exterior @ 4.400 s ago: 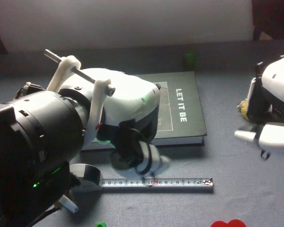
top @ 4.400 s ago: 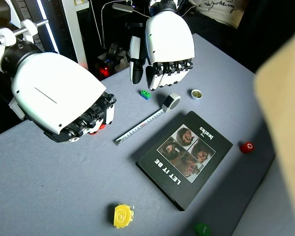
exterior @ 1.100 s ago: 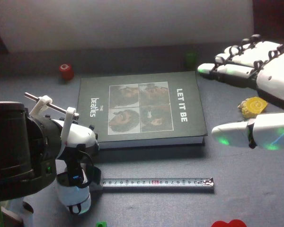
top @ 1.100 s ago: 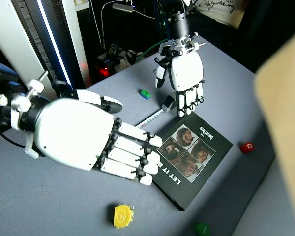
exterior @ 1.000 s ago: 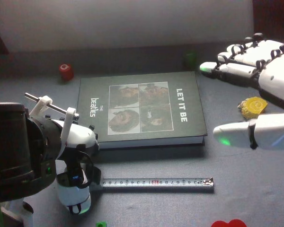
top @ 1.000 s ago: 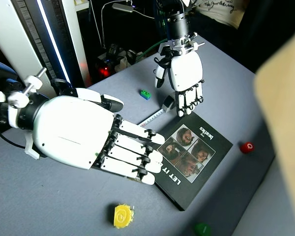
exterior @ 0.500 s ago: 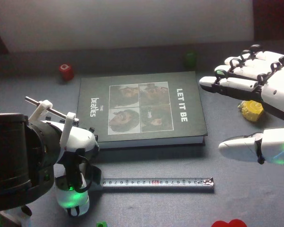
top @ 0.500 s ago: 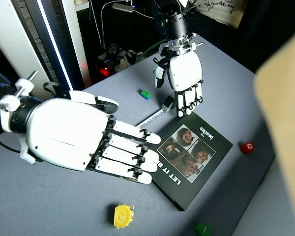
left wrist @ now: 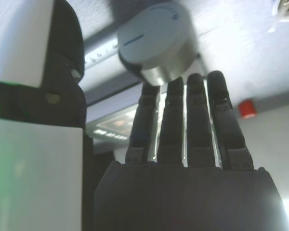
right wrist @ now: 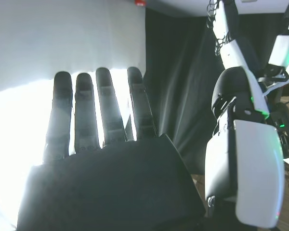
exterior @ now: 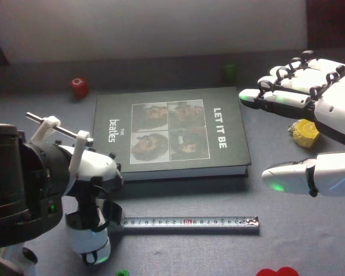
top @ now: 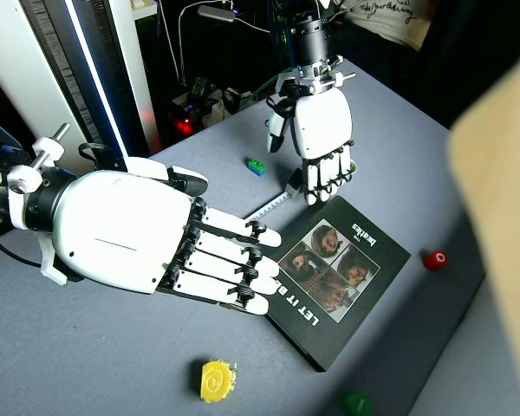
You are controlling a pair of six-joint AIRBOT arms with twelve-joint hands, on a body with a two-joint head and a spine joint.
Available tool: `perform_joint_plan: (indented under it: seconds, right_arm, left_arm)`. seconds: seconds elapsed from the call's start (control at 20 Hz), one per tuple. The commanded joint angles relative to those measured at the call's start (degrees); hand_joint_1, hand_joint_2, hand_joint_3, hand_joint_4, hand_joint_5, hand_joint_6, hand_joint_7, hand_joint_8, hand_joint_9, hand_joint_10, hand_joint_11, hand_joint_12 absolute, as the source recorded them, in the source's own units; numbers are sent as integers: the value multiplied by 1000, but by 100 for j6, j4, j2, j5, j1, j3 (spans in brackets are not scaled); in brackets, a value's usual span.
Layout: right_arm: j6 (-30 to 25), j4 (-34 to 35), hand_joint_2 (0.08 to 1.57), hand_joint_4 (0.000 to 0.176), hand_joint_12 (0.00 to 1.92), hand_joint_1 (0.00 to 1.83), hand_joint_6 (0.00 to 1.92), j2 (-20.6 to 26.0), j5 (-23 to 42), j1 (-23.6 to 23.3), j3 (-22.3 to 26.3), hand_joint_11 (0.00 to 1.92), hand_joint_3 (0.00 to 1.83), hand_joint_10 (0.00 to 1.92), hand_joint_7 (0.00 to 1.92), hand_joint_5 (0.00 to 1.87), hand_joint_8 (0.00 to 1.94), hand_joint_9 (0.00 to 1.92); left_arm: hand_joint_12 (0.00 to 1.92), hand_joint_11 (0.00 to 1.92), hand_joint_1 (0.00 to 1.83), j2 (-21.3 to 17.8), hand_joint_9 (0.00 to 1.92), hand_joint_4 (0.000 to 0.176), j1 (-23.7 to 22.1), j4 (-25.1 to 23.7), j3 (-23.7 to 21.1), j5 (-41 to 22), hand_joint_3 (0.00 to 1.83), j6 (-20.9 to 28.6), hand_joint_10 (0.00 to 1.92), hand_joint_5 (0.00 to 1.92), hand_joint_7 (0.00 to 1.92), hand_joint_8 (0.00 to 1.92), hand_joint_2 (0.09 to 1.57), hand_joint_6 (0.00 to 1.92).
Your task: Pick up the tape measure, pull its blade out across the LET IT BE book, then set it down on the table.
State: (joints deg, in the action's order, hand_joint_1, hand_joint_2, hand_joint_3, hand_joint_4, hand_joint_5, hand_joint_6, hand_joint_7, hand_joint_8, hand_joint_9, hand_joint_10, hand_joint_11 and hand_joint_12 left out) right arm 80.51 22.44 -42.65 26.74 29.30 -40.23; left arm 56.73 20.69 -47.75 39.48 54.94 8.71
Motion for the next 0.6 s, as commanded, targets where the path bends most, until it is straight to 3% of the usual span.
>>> perform_joint_plan:
  seconds: [0.0,0.55]
  right_arm:
    - [-54,-92,1027,110,371,106,6,-4,631,-82,10,0,0,7,125,116,7,71]
    - [-42,-105,1028,110,385,106,6,-64,685,-36,8,0,0,6,144,132,5,88]
  left_arm:
    - [504,0,1024,-15,152,0,-65,-311,0,-7,0,-73,2,208,155,6,948,5]
    - [507,0,1015,-184,150,0,113,-227,-213,-42,5,-91,0,218,164,4,970,7]
